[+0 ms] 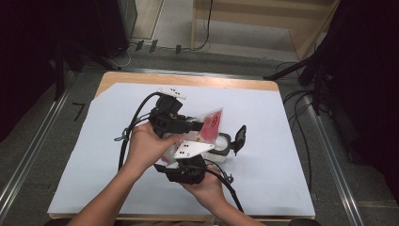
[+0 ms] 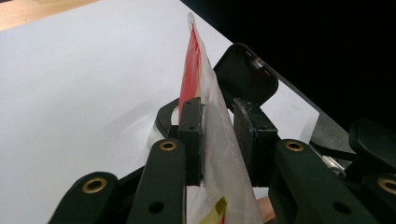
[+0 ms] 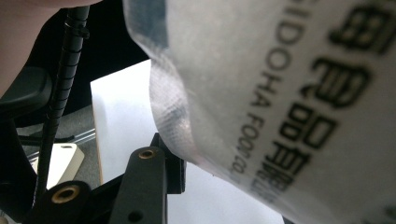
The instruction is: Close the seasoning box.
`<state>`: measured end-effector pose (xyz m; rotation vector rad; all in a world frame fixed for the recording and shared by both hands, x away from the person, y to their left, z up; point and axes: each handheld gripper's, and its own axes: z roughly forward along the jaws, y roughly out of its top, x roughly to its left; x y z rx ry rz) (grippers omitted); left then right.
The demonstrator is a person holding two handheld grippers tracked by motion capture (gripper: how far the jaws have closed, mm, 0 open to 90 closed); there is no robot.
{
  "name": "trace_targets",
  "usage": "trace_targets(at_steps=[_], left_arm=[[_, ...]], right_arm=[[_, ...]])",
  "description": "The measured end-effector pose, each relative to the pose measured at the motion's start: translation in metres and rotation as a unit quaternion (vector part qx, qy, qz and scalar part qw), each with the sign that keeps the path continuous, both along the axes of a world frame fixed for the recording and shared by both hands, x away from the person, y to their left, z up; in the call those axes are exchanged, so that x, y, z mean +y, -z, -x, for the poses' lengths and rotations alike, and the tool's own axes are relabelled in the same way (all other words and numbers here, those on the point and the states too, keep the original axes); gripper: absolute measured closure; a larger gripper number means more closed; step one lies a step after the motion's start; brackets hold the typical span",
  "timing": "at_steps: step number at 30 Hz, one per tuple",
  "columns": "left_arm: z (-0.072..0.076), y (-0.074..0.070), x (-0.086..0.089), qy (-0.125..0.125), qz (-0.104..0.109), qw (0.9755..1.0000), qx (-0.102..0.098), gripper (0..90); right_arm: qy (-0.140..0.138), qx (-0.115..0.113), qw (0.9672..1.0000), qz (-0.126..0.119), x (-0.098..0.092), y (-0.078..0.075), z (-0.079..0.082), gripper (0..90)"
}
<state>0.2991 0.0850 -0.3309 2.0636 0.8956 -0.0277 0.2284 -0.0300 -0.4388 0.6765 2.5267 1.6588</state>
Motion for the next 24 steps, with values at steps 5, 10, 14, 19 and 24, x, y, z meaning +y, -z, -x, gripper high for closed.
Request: trace_targets(at_steps=[5, 10, 14, 19, 24], left_arm=[[0.0003, -0.0006, 0.0, 0.001, -0.004, 1.0, 0.0, 74.1], [0.0023, -0.0022, -0.0021, 0.001, -0.004, 1.0, -0.002, 73.9], [0.0019, -0.0023, -0.002, 0.001, -0.01, 1.0, -0.001, 73.9], [0.0014, -0.0009, -0.0022, 0.003, -0.008, 1.0, -0.002, 73.9], [0.0015, -0.0009, -0.0021, 0.004, -0.009, 1.0, -0.002, 74.2]], right_arm=[[0.0, 0.0, 1.0, 0.0, 0.0001, 0.0, 0.0001, 63.9], [0.003, 0.0, 1.0, -0.005, -0.0009, -0.0012, 0.0019, 63.9], [0.003, 0.0, 1.0, -0.004, -0.001, -0.0009, 0.0015, 63.9], [0.001, 0.0, 1.0, -0.002, -0.0008, -0.0003, 0.0011, 63.9], [0.001, -0.005, 1.0, 0.002, -0.0005, 0.0003, 0.0012, 63.8]])
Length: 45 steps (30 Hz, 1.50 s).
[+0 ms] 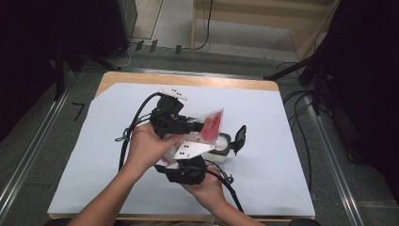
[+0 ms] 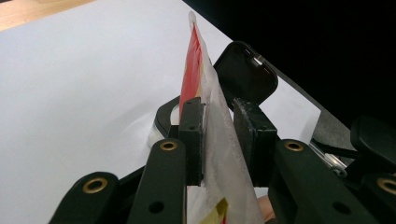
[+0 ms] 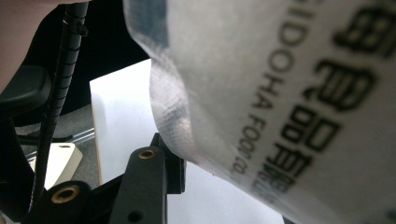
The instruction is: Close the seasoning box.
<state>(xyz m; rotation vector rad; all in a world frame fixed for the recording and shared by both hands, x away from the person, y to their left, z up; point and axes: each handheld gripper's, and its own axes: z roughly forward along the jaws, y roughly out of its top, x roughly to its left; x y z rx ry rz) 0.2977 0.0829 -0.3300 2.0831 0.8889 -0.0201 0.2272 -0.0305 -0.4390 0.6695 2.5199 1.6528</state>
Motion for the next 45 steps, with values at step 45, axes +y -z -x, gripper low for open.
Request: trace_targets(at_steps=[45], left_arm=[[-0.006, -0.002, -0.013, 0.016, 0.002, 0.9999, 0.007, 74.3]], right_arm=[[0.011, -0.006, 0.9999, 0.004, -0.008, -0.004, 0.001, 64.1]])
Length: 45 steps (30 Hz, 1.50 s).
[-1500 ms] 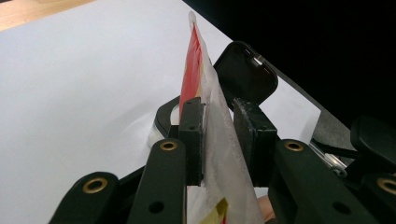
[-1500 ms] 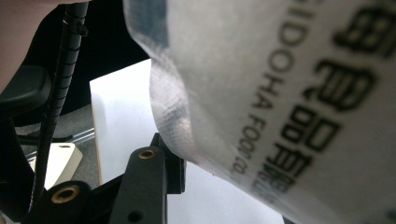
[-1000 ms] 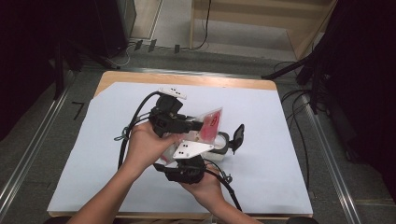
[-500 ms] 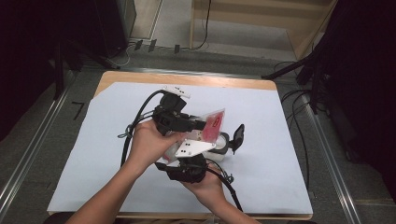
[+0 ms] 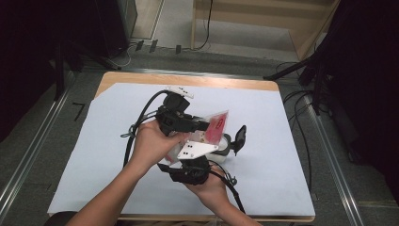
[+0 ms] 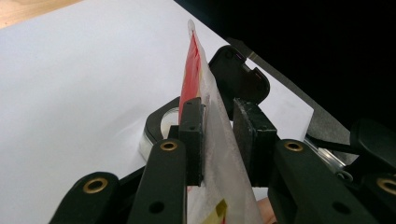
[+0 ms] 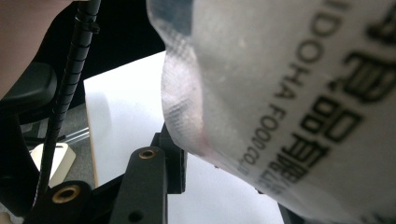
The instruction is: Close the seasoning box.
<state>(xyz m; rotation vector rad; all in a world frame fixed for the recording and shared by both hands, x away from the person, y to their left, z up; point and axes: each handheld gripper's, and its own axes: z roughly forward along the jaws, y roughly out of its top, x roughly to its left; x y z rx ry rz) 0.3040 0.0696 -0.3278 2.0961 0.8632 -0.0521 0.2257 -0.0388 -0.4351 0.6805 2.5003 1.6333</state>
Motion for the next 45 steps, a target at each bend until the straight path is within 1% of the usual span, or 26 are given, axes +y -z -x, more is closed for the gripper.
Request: trace_targets(at_steps=[11, 13, 16, 18, 20, 26, 27, 31, 33, 41, 44, 45], left_arm=[[0.0001, 0.0001, -0.0004, 0.002, 0.0, 1.0, -0.003, 74.4], [0.0003, -0.0004, -0.0002, 0.001, -0.003, 1.0, -0.002, 74.4], [0.0009, -0.0004, -0.0004, 0.002, 0.0, 1.0, -0.005, 74.4], [0.0022, -0.0012, -0.0002, -0.003, -0.002, 1.0, -0.009, 74.5], [0.0024, -0.001, -0.0001, -0.003, 0.001, 1.0, -0.009, 74.5], [0.0038, -0.0019, 0.0023, -0.006, -0.002, 0.9999, -0.012, 74.6], [0.0041, -0.0017, 0.0033, -0.007, 0.002, 0.9999, -0.013, 74.6], [0.0047, -0.002, 0.0048, -0.01, 0.0, 0.9998, -0.015, 74.6], [0.0053, -0.002, 0.0057, -0.011, 0.003, 0.9998, -0.017, 74.6], [0.0046, -0.0016, 0.0053, -0.012, 0.005, 0.9998, -0.017, 74.8], [0.0045, -0.0015, 0.0047, -0.012, 0.003, 0.9998, -0.017, 74.8], [0.004, -0.0015, 0.0042, -0.011, -0.001, 0.9998, -0.018, 74.9]], right_arm=[[0.002, -0.002, 1.0, 0.001, -0.0001, 0.0003, 0.0001, 64.1], [0.002, -0.003, 1.0, 0.001, -0.0002, 0.0003, 0.0001, 64.1], [0.003, -0.004, 1.0, 0.001, -0.0002, 0.0002, 0.0003, 64.1], [0.003, -0.006, 1.0, 0.002, -0.0001, 0.0001, -0.0002, 64.1], [0.002, -0.007, 1.0, 0.002, 0.0, 0.0001, -0.0003, 64.1], [0.001, -0.011, 0.9999, 0.002, 0.0015, 0.0, -0.0005, 64.1], [-0.001, -0.012, 0.9999, 0.002, 0.0023, -0.0001, -0.0006, 64.1], [-0.004, -0.012, 0.9999, 0.003, 0.0038, -0.0002, -0.0008, 64.1], [-0.004, -0.014, 0.9999, 0.004, 0.0042, -0.0002, -0.0007, 64.1], [-0.004, -0.014, 0.9999, 0.004, 0.0039, -0.0004, -0.0011, 64.1], [-0.004, -0.014, 0.9999, 0.004, 0.0036, 0.0, -0.0013, 64.1], [-0.005, -0.015, 0.9999, 0.004, 0.0033, 0.0005, -0.0018, 64.2]])
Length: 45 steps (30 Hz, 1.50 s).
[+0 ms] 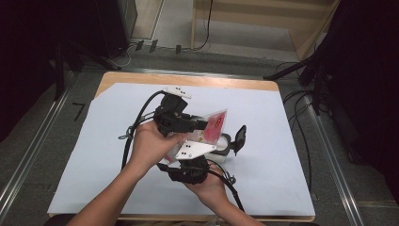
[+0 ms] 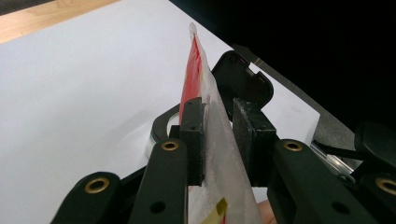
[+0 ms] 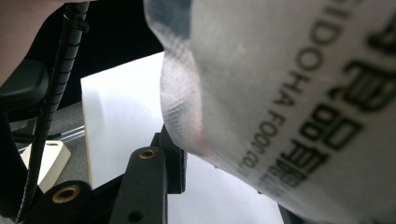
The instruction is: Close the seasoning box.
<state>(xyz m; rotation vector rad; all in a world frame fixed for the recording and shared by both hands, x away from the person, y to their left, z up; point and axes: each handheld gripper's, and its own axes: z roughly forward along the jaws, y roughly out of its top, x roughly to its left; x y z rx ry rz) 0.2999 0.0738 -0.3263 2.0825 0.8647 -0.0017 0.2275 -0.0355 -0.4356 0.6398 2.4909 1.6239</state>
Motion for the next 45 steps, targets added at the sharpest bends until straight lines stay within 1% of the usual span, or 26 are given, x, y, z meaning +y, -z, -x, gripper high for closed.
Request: trace_targets(at_steps=[5, 6, 8, 12, 20, 22, 26, 28, 30, 33, 34, 37, 38, 41, 42, 43, 44, 45], left_arm=[[-0.001, 0.0, -0.002, 0.002, 0.002, 1.0, 0.0, 74.9], [-0.001, 0.001, -0.003, 0.003, 0.005, 1.0, 0.0, 74.9], [-0.001, 0.0, -0.003, 0.003, 0.001, 1.0, -0.001, 74.9], [-0.001, 0.001, -0.004, 0.005, 0.004, 1.0, -0.002, 74.9], [-0.001, 0.0, -0.004, 0.005, 0.0, 1.0, -0.002, 75.0], [-0.001, 0.0, -0.004, 0.006, 0.001, 1.0, -0.003, 75.1], [-0.002, -0.001, -0.004, 0.007, -0.001, 1.0, 0.003, 75.0], [-0.002, -0.001, -0.004, 0.007, -0.003, 1.0, 0.002, 74.9], [-0.003, -0.001, -0.004, 0.008, 0.001, 1.0, 0.004, 74.9], [-0.004, -0.001, -0.005, 0.008, -0.001, 1.0, 0.005, 74.8], [-0.004, -0.002, -0.005, 0.008, 0.003, 0.9999, 0.008, 74.8], [-0.004, -0.003, -0.004, 0.007, 0.003, 0.9999, 0.008, 74.8], [-0.005, -0.003, -0.004, 0.007, 0.007, 0.9999, 0.009, 74.9], [-0.008, -0.003, -0.005, 0.009, 0.007, 0.9998, 0.016, 75.1], [-0.01, -0.003, -0.005, 0.01, 0.002, 0.9998, 0.017, 75.5], [-0.01, -0.003, -0.005, 0.01, 0.002, 0.9998, 0.017, 75.7], [-0.013, -0.002, -0.006, 0.011, 0.008, 0.9996, 0.024, 76.1], [-0.014, -0.001, -0.006, 0.01, 0.008, 0.9996, 0.026, 76.3]], right_arm=[[0.001, 0.001, 1.0, 0.0, -0.002, 0.0, -0.001, 64.2], [0.002, 0.0, 1.0, 0.001, -0.002, 0.0, -0.001, 64.2], [0.002, 0.0, 1.0, 0.001, -0.003, 0.0, -0.001, 64.1], [0.004, -0.001, 1.0, 0.002, -0.003, 0.0, -0.001, 64.1], [0.004, 0.001, 1.0, 0.001, -0.003, 0.0, -0.001, 64.1], [0.004, 0.002, 1.0, 0.0, -0.003, -0.001, -0.001, 64.1], [0.004, 0.007, 1.0, -0.003, -0.002, -0.001, 0.0, 64.1], [0.004, 0.006, 1.0, -0.003, -0.002, -0.001, 0.0, 64.1], [0.004, 0.006, 1.0, -0.003, -0.002, -0.001, 0.0, 64.0], [0.004, 0.008, 1.0, -0.003, -0.002, -0.002, 0.0, 64.0], [0.005, 0.01, 0.9999, -0.004, -0.002, -0.002, 0.0, 64.1], [0.005, 0.012, 0.9999, -0.005, -0.002, -0.004, 0.0, 64.1], [0.005, 0.01, 0.9999, -0.003, -0.002, -0.005, -0.001, 64.1], [0.007, 0.01, 0.9999, 0.0, -0.003, -0.005, -0.002, 64.2], [0.011, 0.012, 0.9999, -0.002, -0.003, -0.005, -0.002, 64.2], [0.011, 0.012, 0.9999, -0.002, -0.003, -0.005, -0.002, 64.2], [0.013, 0.015, 0.9998, -0.002, -0.003, -0.005, -0.003, 64.2], [0.015, 0.017, 0.9998, -0.001, -0.004, -0.005, -0.004, 64.1]])
